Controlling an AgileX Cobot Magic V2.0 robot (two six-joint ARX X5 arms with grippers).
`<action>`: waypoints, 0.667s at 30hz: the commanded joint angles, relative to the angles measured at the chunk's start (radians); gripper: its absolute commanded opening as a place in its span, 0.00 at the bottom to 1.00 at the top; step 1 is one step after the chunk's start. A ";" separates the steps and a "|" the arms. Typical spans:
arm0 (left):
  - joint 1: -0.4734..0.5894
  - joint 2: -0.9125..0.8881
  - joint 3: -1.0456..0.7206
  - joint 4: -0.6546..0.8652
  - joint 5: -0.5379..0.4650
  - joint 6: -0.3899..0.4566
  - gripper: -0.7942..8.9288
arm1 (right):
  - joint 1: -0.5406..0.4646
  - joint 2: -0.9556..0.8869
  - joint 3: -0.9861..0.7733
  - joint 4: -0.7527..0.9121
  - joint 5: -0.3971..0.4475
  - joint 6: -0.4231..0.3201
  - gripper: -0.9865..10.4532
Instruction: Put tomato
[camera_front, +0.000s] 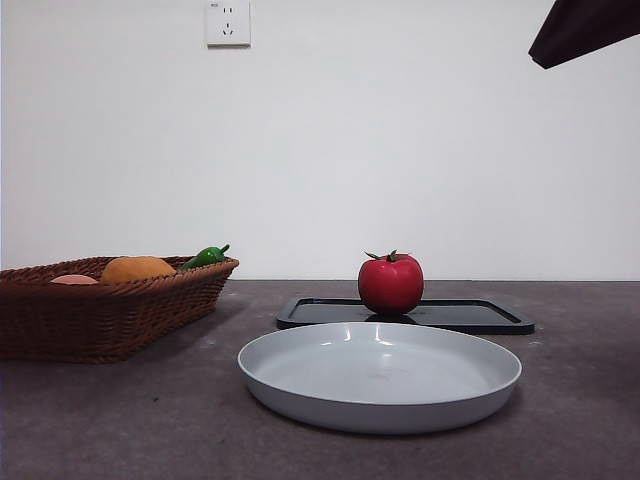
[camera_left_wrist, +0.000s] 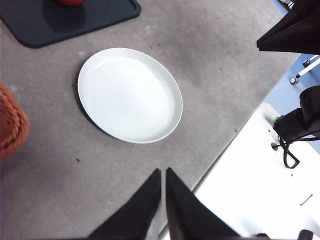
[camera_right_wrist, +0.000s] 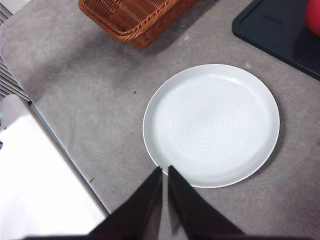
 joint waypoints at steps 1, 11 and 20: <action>0.005 -0.038 0.013 0.041 0.000 0.103 0.09 | 0.009 0.004 0.008 0.010 -0.003 0.006 0.09; 0.225 -0.307 -0.153 0.602 -0.192 0.182 0.09 | 0.009 0.004 0.008 0.010 -0.003 0.006 0.09; 0.332 -0.558 -0.517 0.826 -0.430 0.137 0.09 | 0.009 0.004 0.008 0.010 -0.003 0.006 0.09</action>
